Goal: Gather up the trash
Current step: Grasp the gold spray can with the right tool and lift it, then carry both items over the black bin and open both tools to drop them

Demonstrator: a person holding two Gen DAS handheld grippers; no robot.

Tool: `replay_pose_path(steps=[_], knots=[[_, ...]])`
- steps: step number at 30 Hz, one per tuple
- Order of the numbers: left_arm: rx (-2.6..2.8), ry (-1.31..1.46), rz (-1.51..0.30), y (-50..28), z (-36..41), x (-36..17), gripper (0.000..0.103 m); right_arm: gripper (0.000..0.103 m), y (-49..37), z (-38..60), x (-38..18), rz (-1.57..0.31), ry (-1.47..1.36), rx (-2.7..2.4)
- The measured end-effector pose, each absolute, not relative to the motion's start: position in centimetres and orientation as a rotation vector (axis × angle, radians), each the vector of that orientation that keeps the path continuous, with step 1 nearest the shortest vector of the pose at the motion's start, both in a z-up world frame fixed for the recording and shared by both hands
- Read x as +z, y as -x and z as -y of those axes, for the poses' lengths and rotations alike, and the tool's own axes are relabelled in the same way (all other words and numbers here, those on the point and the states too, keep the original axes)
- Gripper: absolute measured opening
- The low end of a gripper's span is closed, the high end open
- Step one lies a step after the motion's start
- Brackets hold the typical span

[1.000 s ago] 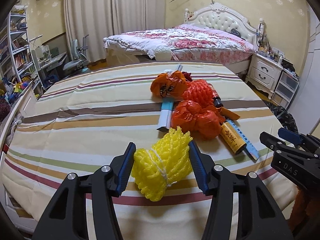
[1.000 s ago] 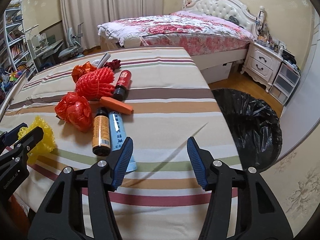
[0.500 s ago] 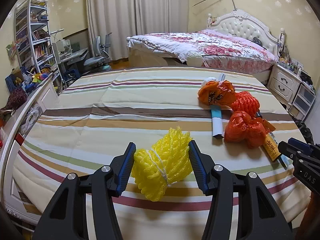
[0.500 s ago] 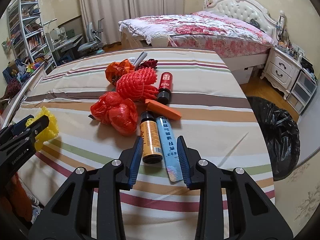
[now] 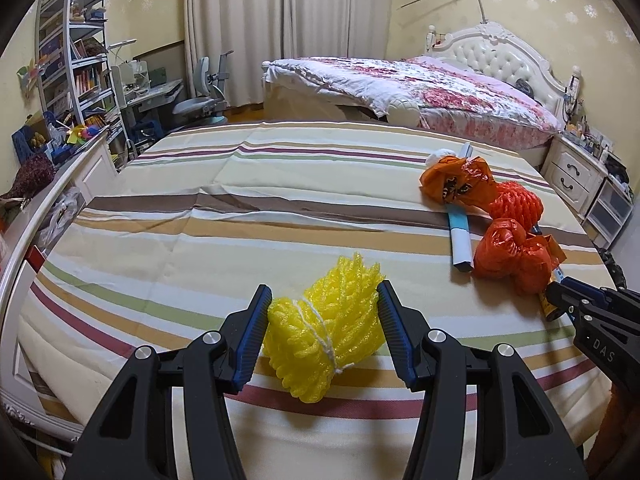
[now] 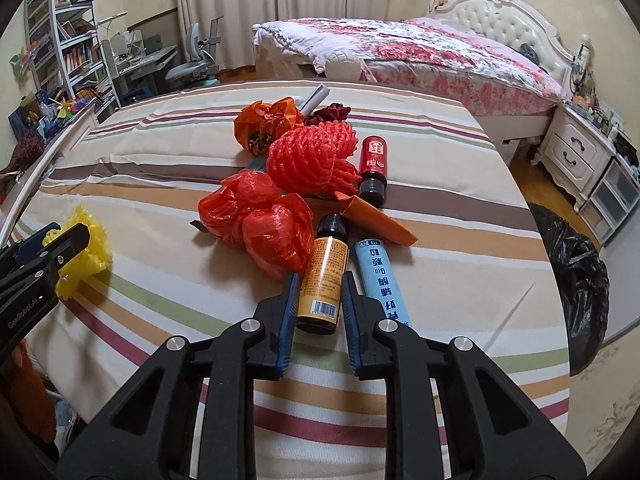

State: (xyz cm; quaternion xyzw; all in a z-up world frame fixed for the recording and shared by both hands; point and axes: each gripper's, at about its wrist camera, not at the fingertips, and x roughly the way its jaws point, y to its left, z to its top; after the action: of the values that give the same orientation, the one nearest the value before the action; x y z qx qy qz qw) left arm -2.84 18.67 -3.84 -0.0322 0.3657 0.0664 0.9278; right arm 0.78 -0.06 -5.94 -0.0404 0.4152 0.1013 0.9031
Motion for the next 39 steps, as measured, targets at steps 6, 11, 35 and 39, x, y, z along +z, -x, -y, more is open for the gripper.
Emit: replay_pose_path(steps=[6,11,35,39], knots=[[0.133,0.076,-0.754,2.7,-18.8,-4.0,0.054,0.022,-1.2,0.1,-6.2,-0.871,0.093,0.191],[0.127,0.075,-0.754,2.7,-18.8,-4.1,0.054,0.024,-1.9,-0.4,-6.7,-0.893,0.099,0.199],[0.065,0.070,-0.674,3.5,-15.8,-1.4,0.053,0.023,1.0,3.5,-3.1,-0.769,0.045,0.148],[0.002,0.041,-0.638,3.2,-12.9,-0.2,0.053,0.023,1.1,6.0,-2.3,-0.736,0.024,0.089]])
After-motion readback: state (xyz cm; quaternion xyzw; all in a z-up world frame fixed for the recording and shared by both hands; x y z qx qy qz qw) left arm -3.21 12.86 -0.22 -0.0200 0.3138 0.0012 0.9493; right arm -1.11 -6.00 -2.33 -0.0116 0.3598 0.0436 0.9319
